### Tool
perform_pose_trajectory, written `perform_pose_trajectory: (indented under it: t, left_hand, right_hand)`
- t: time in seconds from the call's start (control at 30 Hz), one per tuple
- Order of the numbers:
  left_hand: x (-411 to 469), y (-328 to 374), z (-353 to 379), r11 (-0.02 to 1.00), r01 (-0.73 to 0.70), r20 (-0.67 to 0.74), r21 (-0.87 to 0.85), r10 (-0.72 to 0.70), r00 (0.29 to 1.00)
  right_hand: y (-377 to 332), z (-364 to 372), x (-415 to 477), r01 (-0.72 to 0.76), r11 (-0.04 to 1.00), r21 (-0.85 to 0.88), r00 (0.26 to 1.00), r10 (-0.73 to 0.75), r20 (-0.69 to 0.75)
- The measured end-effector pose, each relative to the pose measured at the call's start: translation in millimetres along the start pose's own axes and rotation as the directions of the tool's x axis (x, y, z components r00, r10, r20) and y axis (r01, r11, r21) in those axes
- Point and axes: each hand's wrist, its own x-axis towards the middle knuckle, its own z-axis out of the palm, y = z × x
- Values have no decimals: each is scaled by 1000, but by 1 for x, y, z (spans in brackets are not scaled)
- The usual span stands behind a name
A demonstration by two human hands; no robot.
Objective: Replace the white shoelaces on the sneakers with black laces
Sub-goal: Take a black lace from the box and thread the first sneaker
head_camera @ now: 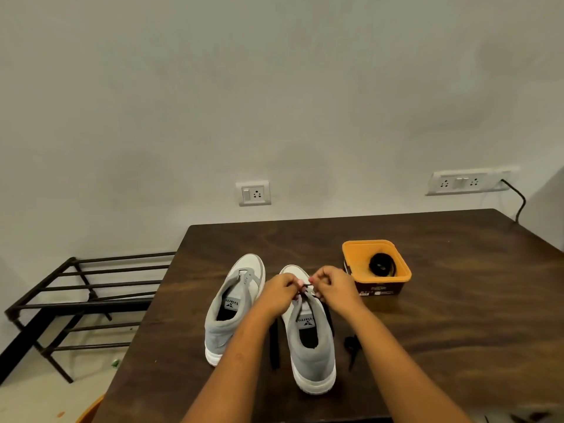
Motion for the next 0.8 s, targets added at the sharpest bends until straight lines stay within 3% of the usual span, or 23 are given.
perform_pose_trajectory:
  t: [0.13, 0.37, 0.53, 0.67, 0.8]
  left_hand:
    - [-2, -12, 4, 999, 39, -242, -35, -47, 969]
    - [-10, -12, 29, 999, 31, -289, 11, -26, 957]
    - [-14, -9, 41, 994, 7, -316, 113, 29, 948]
    - [-16, -9, 47, 996, 13, -408, 93, 26, 912]
    - [-15, -10, 54, 982, 49, -432, 182, 35, 901]
  right_hand:
    - [16, 14, -12, -107, 990, -91, 991, 113, 71]
    - [24, 20, -15, -130, 979, -157, 991, 129, -13]
    - [28, 17, -15, -218, 976, 8, 975, 218, -32]
    - [34, 20, -15, -285, 949, 137, 956, 292, -37]
    - [38, 22, -16, -298, 939, 174, 951, 307, -26]
